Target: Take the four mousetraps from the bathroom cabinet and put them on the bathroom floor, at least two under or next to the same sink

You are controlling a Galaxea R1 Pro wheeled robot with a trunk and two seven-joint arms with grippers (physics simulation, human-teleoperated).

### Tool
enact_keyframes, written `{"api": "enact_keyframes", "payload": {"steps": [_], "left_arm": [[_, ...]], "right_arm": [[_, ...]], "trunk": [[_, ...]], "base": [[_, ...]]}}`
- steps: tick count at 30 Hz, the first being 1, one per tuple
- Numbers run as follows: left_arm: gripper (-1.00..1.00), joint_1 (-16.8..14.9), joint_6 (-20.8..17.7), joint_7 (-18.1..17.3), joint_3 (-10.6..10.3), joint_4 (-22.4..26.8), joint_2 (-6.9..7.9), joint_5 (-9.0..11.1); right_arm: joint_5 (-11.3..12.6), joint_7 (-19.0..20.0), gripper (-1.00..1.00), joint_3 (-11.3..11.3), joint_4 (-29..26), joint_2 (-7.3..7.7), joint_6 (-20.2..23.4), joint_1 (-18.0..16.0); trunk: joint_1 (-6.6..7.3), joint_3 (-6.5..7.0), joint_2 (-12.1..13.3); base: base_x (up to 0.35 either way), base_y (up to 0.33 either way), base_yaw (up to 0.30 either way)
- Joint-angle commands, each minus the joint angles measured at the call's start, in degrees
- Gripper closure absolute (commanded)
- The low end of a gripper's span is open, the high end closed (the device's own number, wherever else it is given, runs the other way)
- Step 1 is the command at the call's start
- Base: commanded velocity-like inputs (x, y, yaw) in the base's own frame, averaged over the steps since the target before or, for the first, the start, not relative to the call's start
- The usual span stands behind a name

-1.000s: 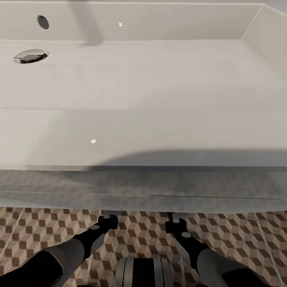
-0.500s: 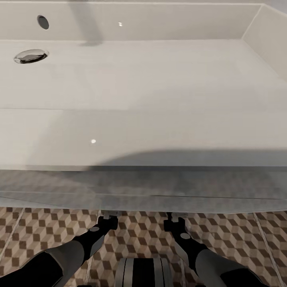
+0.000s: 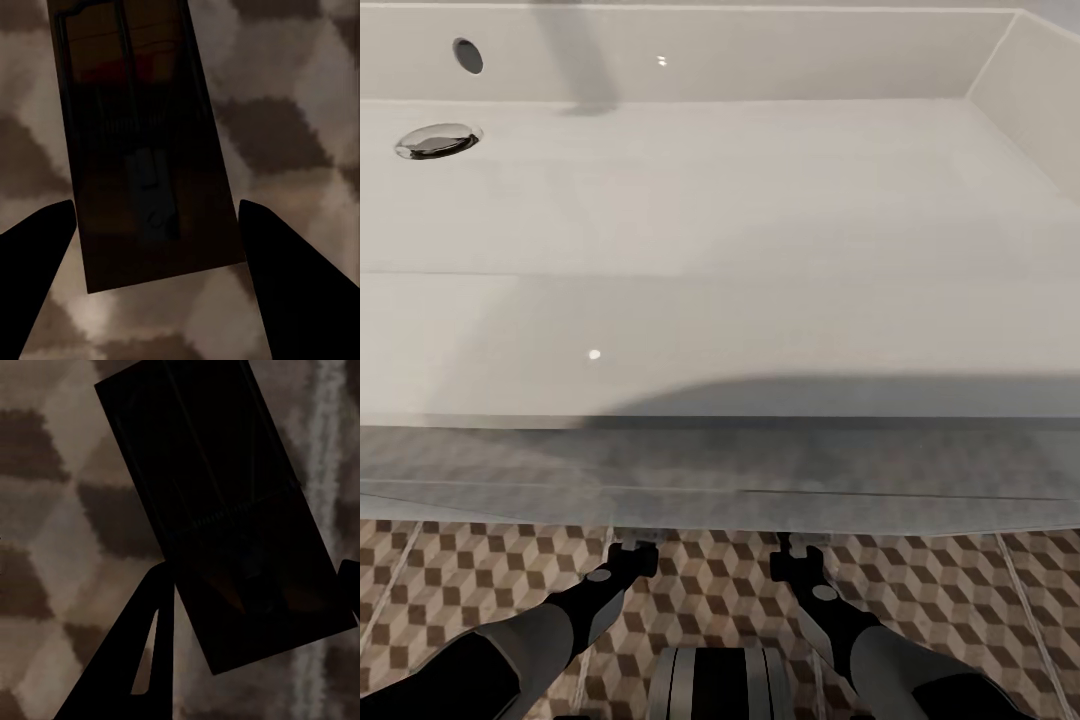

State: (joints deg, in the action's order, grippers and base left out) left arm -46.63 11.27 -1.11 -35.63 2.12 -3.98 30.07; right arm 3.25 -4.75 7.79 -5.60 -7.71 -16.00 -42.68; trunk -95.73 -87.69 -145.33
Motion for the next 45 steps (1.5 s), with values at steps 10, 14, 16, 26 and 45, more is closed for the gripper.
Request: {"api": "enact_keyframes", "payload": {"steps": [10, 14, 16, 26, 45], "left_arm": [[1.00, 0.36, 1.83, 1.92, -0.49, -0.10, -0.12, 0.47], [1.00, 0.46, 2.08, 2.62, -0.49, -0.11, -0.14, -0.12], [1.00, 0.47, 2.13, 2.74, -0.49, -0.15, -0.13, -1.06], [1.00, 0.55, 2.17, 2.87, -0.49, -0.18, -0.30, -2.88], [1.00, 0.84, 5.36, 2.65, -0.56, -0.02, -0.41, -3.28]], "right_arm": [[0.36, -0.26, 1.00, 0.47, 0.06, 0.02, -0.17, -0.03], [0.36, -0.24, 1.00, 0.47, 0.06, 0.02, -0.17, -0.03], [0.36, -0.23, 1.00, 0.47, 0.06, -0.01, -0.17, -0.03], [0.41, 1.80, 1.00, 0.43, 0.11, 0.05, -0.13, -0.03], [0.36, 2.99, 1.00, 0.30, 0.42, 0.06, -0.25, -0.03]], "trunk": [[0.01, -0.03, -0.01], [0.01, -0.03, -0.01], [0.01, -0.03, -0.01], [0.01, -0.03, -0.01], [0.01, -0.03, -0.01]], "base": [[0.000, 0.000, 0.000], [0.000, 0.000, 0.000], [0.000, 0.000, 0.000], [0.000, 0.000, 0.000], [0.000, 0.000, 0.000]]}}
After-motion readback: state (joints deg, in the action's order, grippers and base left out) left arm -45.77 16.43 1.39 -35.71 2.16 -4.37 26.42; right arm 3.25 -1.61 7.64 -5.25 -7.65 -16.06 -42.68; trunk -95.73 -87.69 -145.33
